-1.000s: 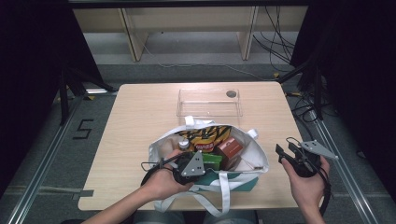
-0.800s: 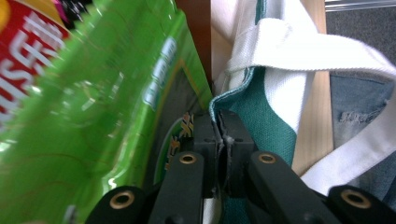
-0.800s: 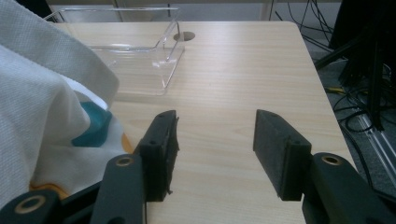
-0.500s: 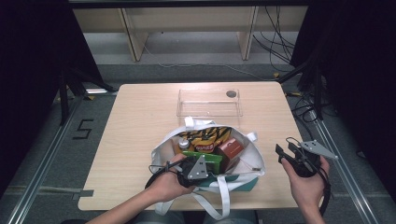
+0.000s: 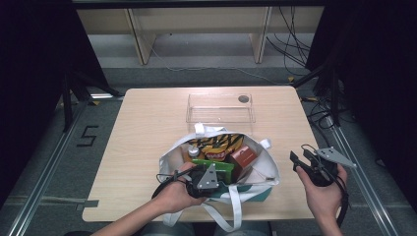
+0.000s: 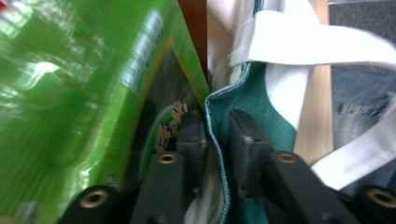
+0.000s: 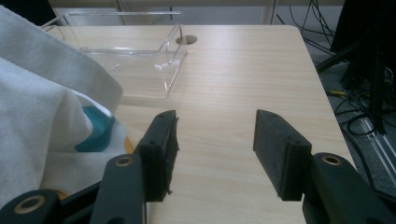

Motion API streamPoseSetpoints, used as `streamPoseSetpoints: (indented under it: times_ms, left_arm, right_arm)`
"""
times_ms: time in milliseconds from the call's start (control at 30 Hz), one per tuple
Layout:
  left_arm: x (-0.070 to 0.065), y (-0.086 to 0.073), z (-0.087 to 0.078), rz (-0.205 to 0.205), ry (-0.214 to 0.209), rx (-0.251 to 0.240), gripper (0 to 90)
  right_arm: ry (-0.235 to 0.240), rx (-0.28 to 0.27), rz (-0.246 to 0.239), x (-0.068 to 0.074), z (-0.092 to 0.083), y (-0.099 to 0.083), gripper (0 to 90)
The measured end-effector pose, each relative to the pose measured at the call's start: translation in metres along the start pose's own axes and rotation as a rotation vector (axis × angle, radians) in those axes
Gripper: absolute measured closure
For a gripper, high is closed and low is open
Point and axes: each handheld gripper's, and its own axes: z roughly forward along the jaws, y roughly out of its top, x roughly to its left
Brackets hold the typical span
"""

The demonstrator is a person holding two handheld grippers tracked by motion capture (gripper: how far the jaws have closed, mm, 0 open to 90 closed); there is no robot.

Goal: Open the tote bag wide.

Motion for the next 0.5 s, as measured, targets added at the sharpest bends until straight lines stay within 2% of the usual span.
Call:
streamPoseSetpoints:
  times_ms: [33,67,100,133,167,200,233,300,333,367,433,467,500]
  left_arm:
    - [0.0,0.001,-0.004,-0.001,-0.005,-0.007,67.3]
    - [0.0,0.002,-0.006,0.0,-0.004,-0.014,64.6]
    - [0.0,0.003,-0.01,0.0,-0.01,-0.017,61.5]
    - [-0.001,0.004,-0.015,0.0,-0.013,-0.03,58.4]
    - [-0.001,0.005,-0.019,-0.008,-0.023,-0.036,56.6]
    - [-0.001,0.005,-0.022,-0.016,-0.018,-0.05,53.7]
    - [-0.001,0.006,-0.027,-0.028,-0.025,-0.065,53.7]
    - [-0.002,0.007,-0.037,-0.057,-0.027,-0.104,50.8]
    - [-0.001,0.007,-0.043,-0.057,-0.02,-0.122,50.8]
    - [0.0,0.007,-0.051,-0.079,-0.024,-0.147,50.7]
    - [0.004,0.007,-0.063,-0.091,-0.008,-0.171,50.8]
    - [0.006,0.006,-0.071,-0.107,-0.001,-0.183,51.1]
    - [0.009,0.005,-0.078,-0.112,0.012,-0.193,51.9]
  right_arm:
    - [0.01,-0.014,-0.04,-0.003,0.0,0.001,49.9]
    - [0.004,-0.016,-0.012,0.0,-0.001,0.002,49.9]
    - [0.017,-0.014,-0.032,-0.002,-0.001,0.003,49.8]
    - [0.016,-0.019,-0.033,-0.001,-0.001,0.003,49.8]
    - [0.012,-0.016,-0.004,0.002,-0.002,0.004,49.8]
    - [0.018,-0.018,0.004,0.004,-0.003,0.004,49.4]
    - [0.018,-0.018,0.004,0.004,-0.003,0.004,49.4]
    - [0.041,-0.038,-0.032,0.002,-0.004,0.009,49.6]
    - [0.041,-0.038,-0.032,0.002,-0.004,0.009,49.6]
    - [0.05,-0.038,-0.004,0.008,-0.009,0.012,49.9]
    - [0.062,-0.048,-0.015,0.008,-0.01,0.014,50.1]
    - [0.071,-0.059,-0.044,0.007,-0.01,0.016,50.5]
    - [0.099,-0.057,-0.019,0.012,-0.013,0.019,52.1]
